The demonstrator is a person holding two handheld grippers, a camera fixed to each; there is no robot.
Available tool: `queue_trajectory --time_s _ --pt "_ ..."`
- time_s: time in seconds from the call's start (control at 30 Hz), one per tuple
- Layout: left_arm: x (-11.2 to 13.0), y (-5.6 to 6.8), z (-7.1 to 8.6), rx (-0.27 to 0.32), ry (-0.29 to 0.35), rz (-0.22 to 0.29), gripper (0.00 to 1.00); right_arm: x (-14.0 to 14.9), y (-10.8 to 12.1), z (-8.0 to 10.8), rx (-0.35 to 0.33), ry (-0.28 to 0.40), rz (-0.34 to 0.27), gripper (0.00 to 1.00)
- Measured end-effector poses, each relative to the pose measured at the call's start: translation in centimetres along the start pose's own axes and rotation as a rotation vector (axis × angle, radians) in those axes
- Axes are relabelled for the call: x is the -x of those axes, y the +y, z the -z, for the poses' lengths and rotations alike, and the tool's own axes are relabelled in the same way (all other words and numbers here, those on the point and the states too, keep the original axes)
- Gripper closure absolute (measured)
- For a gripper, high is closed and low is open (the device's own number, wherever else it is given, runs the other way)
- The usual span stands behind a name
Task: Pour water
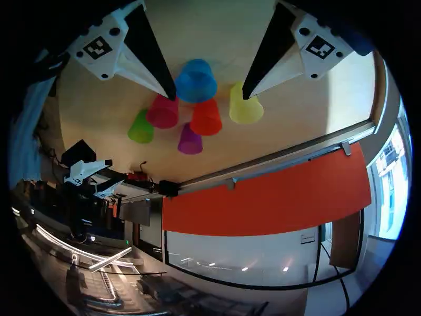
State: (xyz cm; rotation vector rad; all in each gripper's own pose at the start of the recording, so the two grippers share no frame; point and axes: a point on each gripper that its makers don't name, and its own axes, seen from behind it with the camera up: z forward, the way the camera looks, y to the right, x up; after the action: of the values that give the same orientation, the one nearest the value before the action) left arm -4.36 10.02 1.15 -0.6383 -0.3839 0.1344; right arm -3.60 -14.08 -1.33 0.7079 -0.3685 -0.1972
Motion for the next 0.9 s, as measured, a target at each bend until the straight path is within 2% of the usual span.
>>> queue_trajectory --time_s 0.3,0.7,0.9 --pt "2.7 0.3 -0.9 0.016 -0.045 0.017 0.06 3.1 -0.2 -1.6 -0.01 -0.053 0.015 0.01" --pt "6.0 1.1 -2.0 0.059 -0.129 -0.012 0.06 6.5 0.1 -3.2 -0.018 -0.115 0.011 0.01" --pt "7.3 1.2 -2.7 0.084 -0.169 -0.003 0.06 8.0 0.1 -4.0 -0.025 -0.145 0.016 0.01"
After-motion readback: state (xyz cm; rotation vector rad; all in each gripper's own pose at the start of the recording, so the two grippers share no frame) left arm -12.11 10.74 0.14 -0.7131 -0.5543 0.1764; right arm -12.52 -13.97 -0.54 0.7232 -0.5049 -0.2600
